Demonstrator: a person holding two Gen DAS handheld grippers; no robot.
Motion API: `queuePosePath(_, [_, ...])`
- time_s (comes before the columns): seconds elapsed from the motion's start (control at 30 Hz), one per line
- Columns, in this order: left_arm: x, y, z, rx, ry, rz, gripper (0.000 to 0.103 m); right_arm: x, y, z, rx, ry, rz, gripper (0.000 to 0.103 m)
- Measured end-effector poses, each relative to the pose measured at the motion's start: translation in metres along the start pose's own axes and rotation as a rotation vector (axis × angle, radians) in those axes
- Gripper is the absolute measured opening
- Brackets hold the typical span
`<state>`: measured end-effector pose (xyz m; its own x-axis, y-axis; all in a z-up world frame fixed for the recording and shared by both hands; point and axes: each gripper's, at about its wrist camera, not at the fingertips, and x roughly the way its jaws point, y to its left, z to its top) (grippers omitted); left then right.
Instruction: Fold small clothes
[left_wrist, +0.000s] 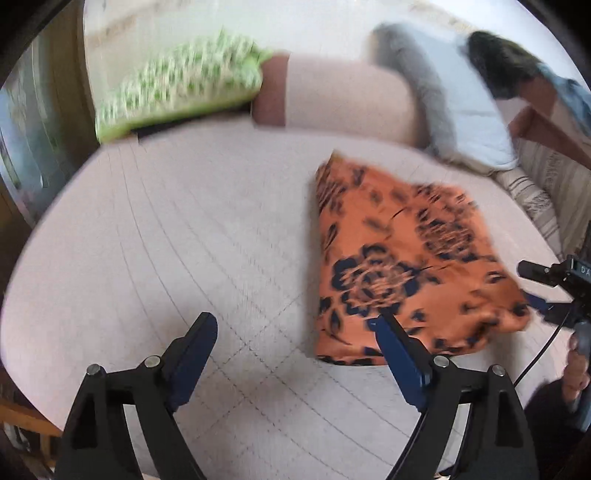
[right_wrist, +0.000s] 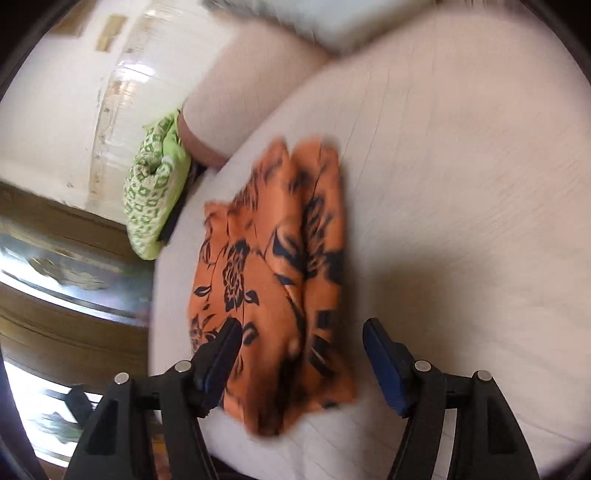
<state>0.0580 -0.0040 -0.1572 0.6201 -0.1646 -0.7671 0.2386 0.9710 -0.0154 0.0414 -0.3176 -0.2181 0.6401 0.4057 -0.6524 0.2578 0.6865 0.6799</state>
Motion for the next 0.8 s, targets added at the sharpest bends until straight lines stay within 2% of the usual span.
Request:
queuePosePath(0.17, [-0.044, -0.038, 0.024, 0.064, -0.083, 0.046, 0.091, -0.079, 0.061, -0.021, -0.243, -0.126, -0.096, 0.071])
queuePosePath(0.3, [-0.083, -0.06, 0.03, 0.103, -0.142, 0.081, 0.093, -0.113, 0.126, -0.048, -0.443, -0.241, -0.163, 0.071])
queuePosePath(0.47, [-0.129, -0.069, 0.032, 0.133, -0.202, 0.097, 0.093, -0.147, 0.161, -0.07, -0.521, -0.333, -0.14, 0.071])
queuePosePath(0.63, [-0.155, -0.069, 0.034, 0.116, -0.254, 0.122, 0.093, -0.154, 0.18, -0.082, -0.574, -0.361, -0.148, 0.071])
queuePosePath(0.8, [-0.168, -0.068, 0.034, 0.111, -0.278, 0.129, 0.093, -0.154, 0.181, -0.091, -0.584, -0.355, -0.142, 0.071])
